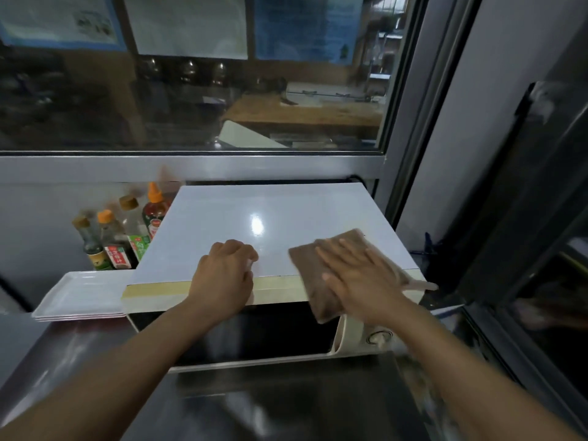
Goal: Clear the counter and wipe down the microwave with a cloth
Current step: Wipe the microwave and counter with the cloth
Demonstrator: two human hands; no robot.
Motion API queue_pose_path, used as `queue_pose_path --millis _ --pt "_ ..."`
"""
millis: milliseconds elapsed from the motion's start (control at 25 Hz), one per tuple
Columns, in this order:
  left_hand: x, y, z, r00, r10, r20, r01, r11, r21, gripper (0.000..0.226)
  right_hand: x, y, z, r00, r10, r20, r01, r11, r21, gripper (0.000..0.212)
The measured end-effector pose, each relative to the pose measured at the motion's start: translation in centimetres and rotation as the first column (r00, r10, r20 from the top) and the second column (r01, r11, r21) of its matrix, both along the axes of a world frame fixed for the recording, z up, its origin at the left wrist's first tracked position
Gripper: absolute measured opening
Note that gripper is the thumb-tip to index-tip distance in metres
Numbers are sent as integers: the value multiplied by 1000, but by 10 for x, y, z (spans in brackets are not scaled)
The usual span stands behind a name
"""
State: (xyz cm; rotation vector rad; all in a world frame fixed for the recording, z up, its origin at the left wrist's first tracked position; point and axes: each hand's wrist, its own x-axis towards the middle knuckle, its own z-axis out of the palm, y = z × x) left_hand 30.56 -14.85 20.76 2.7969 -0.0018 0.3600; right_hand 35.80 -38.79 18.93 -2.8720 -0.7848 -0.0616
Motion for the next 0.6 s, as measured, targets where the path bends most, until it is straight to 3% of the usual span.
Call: queue_pose_path --millis 200,360,480,600 --pt "5 -37 3 996 -40 -76 42 999 21 33 22 -34 5 974 -210 -83 206 977 -54 58" --pt "11 -62 6 997 -30 -72 29 1000 -4 32 11 -13 -1 994 -101 -42 99 994 -34 59" --pt "17 -85 8 999 -12 -49 9 998 -54 30 12 -37 16 992 -25 -121 43 988 146 60" --pt "24 -105 7 993 85 -77 -88 995 -38 34 15 -66 26 973 -210 -99 232 902 364 56"
